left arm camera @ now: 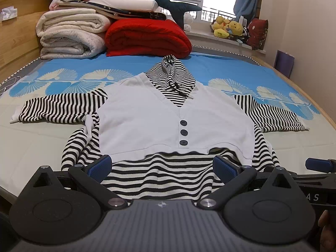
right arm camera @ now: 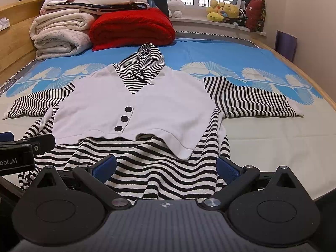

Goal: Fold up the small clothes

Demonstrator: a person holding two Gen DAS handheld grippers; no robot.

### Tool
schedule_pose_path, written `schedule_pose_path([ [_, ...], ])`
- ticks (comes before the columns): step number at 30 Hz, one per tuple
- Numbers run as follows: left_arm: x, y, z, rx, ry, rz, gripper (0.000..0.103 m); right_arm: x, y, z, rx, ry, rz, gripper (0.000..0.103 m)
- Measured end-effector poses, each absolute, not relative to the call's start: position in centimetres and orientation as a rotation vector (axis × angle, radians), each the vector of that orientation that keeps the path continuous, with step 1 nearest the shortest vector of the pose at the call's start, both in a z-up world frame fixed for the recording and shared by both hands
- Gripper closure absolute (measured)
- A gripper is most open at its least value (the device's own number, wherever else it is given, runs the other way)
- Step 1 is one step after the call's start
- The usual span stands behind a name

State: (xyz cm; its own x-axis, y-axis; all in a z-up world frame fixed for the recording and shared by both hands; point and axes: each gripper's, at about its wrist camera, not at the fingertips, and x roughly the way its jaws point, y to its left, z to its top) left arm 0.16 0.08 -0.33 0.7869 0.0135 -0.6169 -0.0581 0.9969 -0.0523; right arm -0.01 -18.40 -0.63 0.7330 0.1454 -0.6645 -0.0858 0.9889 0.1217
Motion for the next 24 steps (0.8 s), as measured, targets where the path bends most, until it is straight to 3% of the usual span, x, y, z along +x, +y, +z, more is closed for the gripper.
schedule_pose_path([
  [17, 0.2, -0.2, -0.2, -0.060, 0.646, 0.048, 0.002, 0.1, -18.4, -0.6, 0.084, 0.739, 0.124, 0.003],
  [21, 0.2, -0.1, 0.2, -0.053, 0.606, 0.055, 0.005, 0.2, -18.2, -0.3, 0.083, 0.738, 0.122, 0.003],
  [24, 0.2, 0.3, 0.8, -0.052, 0.582, 0.056, 0.015, 0.3, -18.2, -0.3, 0.073, 0.736, 0.120, 0.004],
])
